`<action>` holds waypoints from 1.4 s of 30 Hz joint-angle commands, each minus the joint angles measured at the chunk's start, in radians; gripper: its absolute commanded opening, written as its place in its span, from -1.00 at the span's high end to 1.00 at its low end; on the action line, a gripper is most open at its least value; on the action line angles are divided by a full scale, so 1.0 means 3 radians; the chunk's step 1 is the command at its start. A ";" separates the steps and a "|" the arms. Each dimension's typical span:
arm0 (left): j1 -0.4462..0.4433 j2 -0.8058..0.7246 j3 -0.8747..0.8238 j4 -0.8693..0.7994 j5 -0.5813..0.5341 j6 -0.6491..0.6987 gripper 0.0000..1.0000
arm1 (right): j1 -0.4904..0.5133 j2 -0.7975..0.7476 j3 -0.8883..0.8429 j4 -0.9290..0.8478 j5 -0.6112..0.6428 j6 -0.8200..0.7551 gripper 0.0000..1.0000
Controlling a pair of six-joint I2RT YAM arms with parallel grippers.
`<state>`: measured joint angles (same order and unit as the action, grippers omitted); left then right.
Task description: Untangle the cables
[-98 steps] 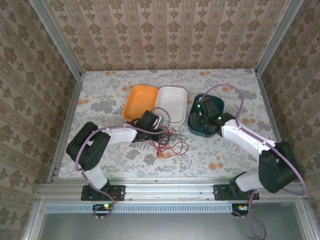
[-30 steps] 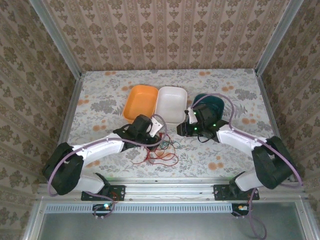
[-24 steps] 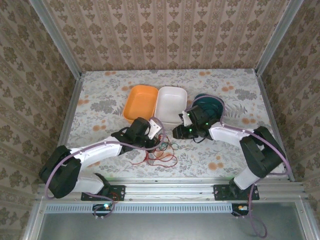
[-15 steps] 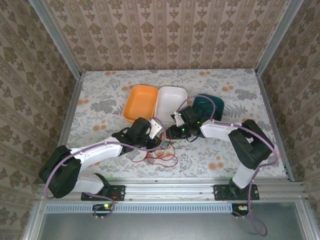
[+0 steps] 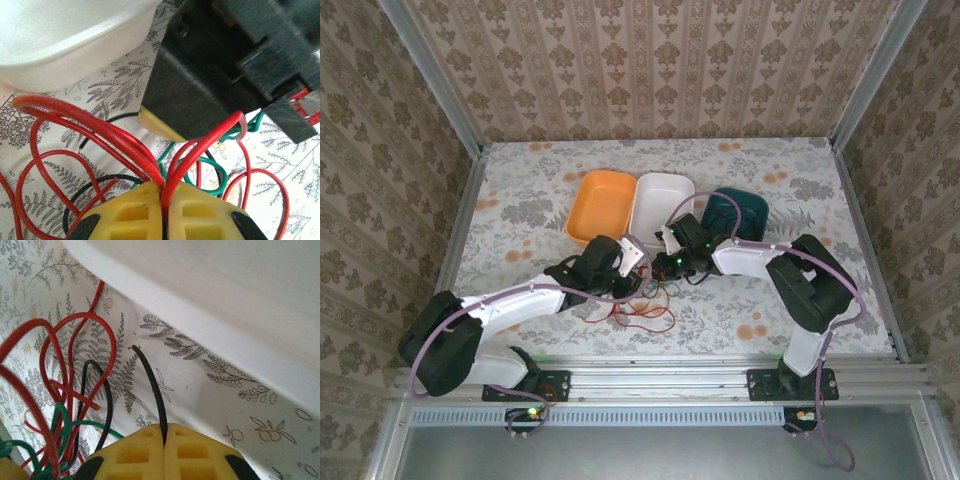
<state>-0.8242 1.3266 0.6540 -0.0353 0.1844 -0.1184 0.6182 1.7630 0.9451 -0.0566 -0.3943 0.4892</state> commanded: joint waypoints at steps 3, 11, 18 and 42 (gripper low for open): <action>-0.0017 0.0069 -0.0022 0.0065 -0.0100 -0.0019 1.00 | -0.0033 -0.0606 -0.0063 -0.0246 0.0604 -0.0132 1.00; 0.0010 0.0235 -0.0027 0.0107 -0.0141 -0.0135 1.00 | -0.0121 -0.1549 0.0068 -0.0820 0.1868 -0.0365 1.00; 0.0134 0.0343 -0.0112 0.0283 -0.0047 -0.0309 1.00 | -0.0387 -0.2296 0.0251 -0.1081 0.2691 -0.0520 1.00; 0.0350 0.0503 -0.0310 0.0495 0.0076 -0.0732 0.45 | -0.1149 -0.3107 0.0653 -0.0890 0.2401 -0.0781 1.00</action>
<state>-0.7380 1.4574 0.5911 0.2043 0.2325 -0.2943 0.2802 0.8684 1.0931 -0.3965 0.2977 0.2798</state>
